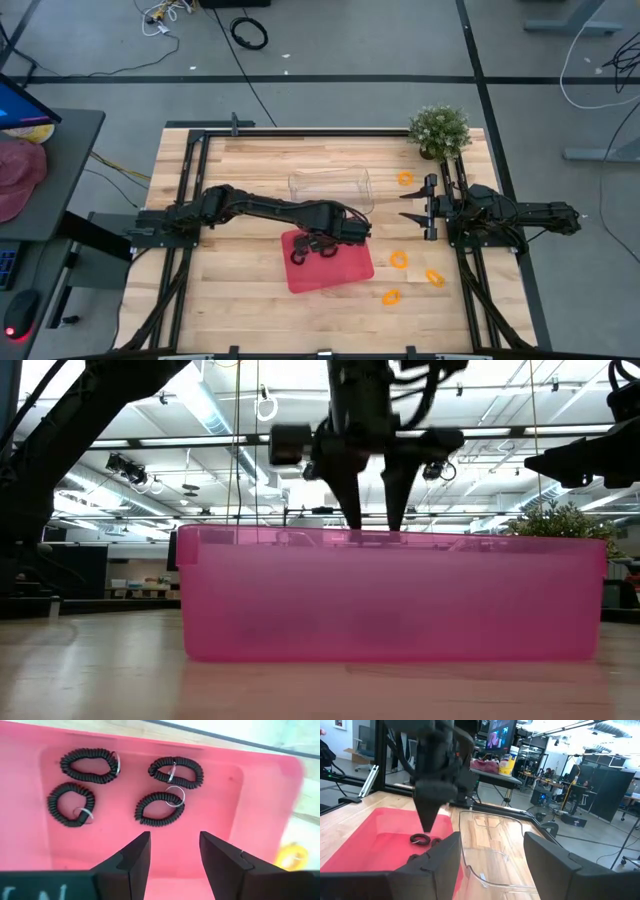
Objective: Sort spring keychains
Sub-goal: Put the yellow spring keychain into the transparent bin
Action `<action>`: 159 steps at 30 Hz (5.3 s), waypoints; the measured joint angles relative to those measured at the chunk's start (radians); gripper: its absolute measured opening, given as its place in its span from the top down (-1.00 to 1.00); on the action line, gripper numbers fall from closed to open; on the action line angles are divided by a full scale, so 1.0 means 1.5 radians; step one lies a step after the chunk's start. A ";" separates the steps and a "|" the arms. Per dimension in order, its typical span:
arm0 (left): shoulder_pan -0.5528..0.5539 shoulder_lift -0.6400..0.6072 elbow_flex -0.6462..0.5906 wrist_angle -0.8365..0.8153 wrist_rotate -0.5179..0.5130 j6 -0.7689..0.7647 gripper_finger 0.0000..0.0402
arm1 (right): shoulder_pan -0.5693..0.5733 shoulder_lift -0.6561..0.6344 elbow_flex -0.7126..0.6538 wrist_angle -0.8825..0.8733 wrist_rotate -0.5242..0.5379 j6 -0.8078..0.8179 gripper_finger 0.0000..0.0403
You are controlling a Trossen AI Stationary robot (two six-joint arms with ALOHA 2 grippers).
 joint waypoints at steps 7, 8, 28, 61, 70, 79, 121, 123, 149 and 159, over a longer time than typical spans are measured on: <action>-0.010 0.000 0.057 -0.036 -0.019 0.002 0.14 | 0.000 0.000 0.000 0.000 0.000 0.000 -0.10; -0.010 0.000 0.063 -0.037 -0.020 0.006 0.14 | 0.000 0.000 0.000 0.000 0.000 0.000 -0.10; -0.019 0.000 0.080 -0.041 -0.093 0.072 0.14 | 0.000 0.000 0.000 0.000 0.000 0.000 -0.10; -0.064 -0.102 0.080 -0.159 -0.686 0.719 0.14 | 0.000 0.000 0.000 0.000 0.000 0.000 -0.10; -0.074 -0.212 0.063 -0.173 -0.803 0.650 0.14 | 0.000 0.000 0.000 0.000 0.000 0.000 -0.10; -0.007 -0.268 0.063 0.140 -0.656 0.871 0.14 | 0.000 0.000 0.000 0.000 0.000 0.000 -0.10; 0.099 -0.725 -0.969 1.371 0.118 1.215 0.14 | 0.000 0.000 0.000 0.000 0.000 0.000 -0.10; 0.101 -0.774 -1.017 1.371 0.108 1.225 0.14 | 0.000 0.000 0.000 0.000 0.000 0.000 -0.10; 0.102 -1.110 -1.341 1.363 0.134 1.285 0.14 | 0.000 0.000 0.000 0.000 0.000 0.000 -0.10; 0.102 -1.207 -1.439 1.360 0.174 1.276 0.14 | 0.000 0.000 0.000 0.000 0.000 0.000 -0.10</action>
